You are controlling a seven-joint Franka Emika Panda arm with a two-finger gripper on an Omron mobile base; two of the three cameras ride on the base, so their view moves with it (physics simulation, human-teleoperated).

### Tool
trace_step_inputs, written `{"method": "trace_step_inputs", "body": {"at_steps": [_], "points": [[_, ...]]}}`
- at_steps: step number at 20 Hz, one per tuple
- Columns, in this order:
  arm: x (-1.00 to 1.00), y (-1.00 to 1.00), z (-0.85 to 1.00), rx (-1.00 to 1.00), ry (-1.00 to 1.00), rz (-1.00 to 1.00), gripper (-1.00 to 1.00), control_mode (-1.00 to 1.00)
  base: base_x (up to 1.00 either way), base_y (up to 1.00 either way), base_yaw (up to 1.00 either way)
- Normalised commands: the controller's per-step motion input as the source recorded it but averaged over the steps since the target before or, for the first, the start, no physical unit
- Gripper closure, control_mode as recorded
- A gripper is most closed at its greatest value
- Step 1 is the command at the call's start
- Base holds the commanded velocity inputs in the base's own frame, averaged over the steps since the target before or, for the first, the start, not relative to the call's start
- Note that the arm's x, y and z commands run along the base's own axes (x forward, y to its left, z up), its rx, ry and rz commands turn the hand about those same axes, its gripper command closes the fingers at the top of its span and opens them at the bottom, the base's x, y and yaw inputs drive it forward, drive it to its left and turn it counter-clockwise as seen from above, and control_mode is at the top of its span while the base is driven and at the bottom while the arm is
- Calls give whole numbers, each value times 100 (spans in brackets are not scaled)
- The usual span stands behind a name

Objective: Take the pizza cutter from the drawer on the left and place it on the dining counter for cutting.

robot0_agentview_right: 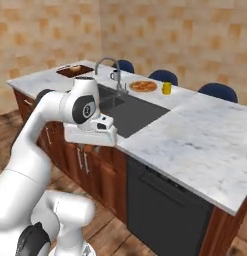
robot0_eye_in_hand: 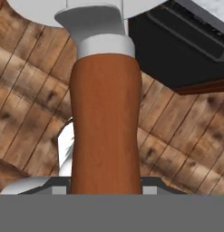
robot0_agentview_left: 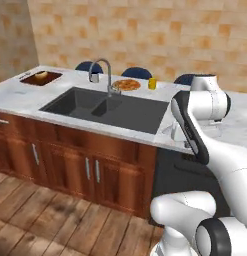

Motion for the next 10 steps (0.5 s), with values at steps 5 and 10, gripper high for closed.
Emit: {"method": "trace_step_inputs", "body": {"at_steps": [5, 10], "points": [[0, 0, 0, 0, 0, 0, 100, 100, 52, 30, -73], [0, 0, 0, 0, 0, 0, 100, 100, 50, -4, -64]]}}
